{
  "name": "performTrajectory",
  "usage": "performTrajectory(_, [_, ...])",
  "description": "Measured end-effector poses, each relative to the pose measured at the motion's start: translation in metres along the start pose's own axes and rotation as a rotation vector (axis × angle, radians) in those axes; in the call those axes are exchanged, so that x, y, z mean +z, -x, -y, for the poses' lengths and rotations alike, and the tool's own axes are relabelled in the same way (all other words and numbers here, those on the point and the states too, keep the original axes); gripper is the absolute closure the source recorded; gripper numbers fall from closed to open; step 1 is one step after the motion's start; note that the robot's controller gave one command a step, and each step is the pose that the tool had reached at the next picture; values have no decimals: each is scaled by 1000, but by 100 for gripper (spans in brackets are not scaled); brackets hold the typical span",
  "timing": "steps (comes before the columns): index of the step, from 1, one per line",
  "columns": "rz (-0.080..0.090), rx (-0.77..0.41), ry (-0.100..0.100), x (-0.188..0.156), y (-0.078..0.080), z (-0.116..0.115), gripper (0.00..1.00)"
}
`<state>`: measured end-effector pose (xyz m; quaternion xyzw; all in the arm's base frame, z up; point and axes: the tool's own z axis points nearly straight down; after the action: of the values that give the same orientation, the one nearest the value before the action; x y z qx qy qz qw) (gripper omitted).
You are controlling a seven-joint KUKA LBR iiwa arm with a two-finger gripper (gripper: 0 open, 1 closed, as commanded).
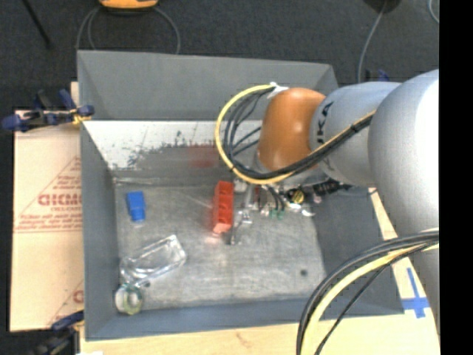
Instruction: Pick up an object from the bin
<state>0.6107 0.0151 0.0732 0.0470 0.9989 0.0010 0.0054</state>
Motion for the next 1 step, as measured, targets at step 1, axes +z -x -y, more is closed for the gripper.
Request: performTrajectory(1, [7, -158, -6, -3, -7, -23, 0])
